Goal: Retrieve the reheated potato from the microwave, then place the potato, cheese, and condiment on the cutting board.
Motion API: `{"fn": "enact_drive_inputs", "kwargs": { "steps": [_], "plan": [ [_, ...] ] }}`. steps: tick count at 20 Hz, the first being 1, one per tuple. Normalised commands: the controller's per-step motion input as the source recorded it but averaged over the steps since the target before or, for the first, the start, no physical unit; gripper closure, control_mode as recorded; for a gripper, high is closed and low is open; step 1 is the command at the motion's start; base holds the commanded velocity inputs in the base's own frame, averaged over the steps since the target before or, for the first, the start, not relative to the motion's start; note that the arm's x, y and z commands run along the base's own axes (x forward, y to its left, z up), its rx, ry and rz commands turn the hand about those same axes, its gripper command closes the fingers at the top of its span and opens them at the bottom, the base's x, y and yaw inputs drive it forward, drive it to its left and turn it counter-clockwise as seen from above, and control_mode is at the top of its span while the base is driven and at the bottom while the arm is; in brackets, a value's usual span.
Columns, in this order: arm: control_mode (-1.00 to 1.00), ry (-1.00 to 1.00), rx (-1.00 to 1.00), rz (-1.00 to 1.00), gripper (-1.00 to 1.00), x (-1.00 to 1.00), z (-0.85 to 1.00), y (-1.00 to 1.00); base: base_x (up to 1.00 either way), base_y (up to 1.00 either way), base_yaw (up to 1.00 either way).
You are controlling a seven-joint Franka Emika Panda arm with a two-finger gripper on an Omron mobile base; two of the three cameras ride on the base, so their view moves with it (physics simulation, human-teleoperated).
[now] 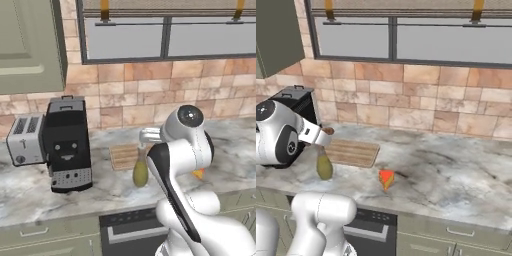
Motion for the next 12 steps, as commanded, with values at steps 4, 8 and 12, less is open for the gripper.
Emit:
{"fn": "enact_drive_inputs", "kwargs": {
  "steps": [4,8,12],
  "plan": [
    [1.00,0.00,0.00,0.00,1.00,0.00,0.00,0.00,0.35,-0.20,0.00],
    [1.00,0.00,0.00,0.00,1.00,0.00,0.00,0.00,0.45,-0.08,0.00],
    [1.00,0.00,0.00,0.00,1.00,0.00,0.00,0.00,0.41,-0.06,0.00]
  ]
}}
